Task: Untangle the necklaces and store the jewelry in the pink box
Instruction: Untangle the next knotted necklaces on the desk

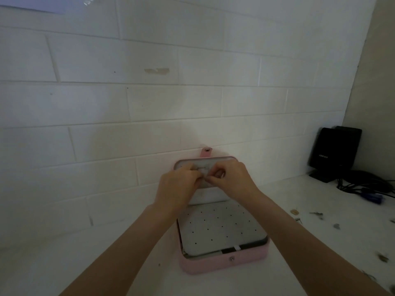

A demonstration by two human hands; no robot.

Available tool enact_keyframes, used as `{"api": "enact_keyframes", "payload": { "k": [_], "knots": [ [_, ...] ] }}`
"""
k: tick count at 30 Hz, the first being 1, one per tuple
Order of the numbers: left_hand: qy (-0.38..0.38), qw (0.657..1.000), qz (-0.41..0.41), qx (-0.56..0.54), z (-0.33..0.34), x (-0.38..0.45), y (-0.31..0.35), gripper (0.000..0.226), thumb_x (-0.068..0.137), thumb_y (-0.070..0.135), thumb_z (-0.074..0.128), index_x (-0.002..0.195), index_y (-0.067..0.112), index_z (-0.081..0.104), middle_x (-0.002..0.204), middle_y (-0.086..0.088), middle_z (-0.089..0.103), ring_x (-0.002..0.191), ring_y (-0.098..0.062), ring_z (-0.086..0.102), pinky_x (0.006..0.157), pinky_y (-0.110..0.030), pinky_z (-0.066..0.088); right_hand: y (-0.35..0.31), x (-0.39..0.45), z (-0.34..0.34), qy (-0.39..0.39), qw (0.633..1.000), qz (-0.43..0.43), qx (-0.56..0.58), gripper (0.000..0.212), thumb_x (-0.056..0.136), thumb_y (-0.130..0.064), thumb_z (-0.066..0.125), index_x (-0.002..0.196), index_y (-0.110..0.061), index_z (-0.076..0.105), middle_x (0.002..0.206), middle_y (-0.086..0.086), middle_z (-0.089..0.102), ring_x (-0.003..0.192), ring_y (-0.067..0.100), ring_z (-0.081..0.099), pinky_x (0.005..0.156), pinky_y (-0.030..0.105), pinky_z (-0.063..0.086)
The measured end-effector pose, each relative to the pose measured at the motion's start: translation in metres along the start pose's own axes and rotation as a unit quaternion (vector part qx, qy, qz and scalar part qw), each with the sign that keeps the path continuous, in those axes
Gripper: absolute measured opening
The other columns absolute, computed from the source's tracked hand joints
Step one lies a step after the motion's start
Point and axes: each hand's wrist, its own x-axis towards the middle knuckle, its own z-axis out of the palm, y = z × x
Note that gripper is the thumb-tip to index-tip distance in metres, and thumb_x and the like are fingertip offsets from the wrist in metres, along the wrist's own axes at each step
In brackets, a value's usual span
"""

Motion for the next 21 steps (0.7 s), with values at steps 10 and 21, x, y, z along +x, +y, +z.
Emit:
{"api": "enact_keyframes", "payload": {
  "k": [10, 21],
  "knots": [
    [0.026, 0.991, -0.102, -0.088, -0.006, -0.001, 0.003, 0.012, 0.071, 0.017, 0.075, 0.083, 0.016, 0.071, 0.072, 0.0, 0.058, 0.049, -0.019, 0.054, 0.041, -0.016, 0.025, -0.006, 0.012, -0.02, 0.095, 0.993, 0.002, 0.067, 0.007, 0.08, -0.005, 0.068, 0.083, -0.008, 0.073, 0.077, -0.001, 0.065, 0.064, 0.0, 0.053, 0.06, 0.0, 0.04],
    [0.003, 0.996, -0.092, 0.016, -0.005, 0.019, 0.012, 0.017, 0.07, 0.014, 0.076, 0.059, 0.012, 0.063, 0.055, -0.003, 0.045, 0.034, -0.025, 0.043, 0.038, -0.017, 0.021, -0.036, 0.027, -0.022, 0.156, 0.976, -0.062, 0.14, 0.015, 0.08, -0.001, 0.063, 0.078, -0.015, 0.069, 0.078, -0.004, 0.066, 0.058, -0.011, 0.05, 0.06, 0.005, 0.038]
  ]
}}
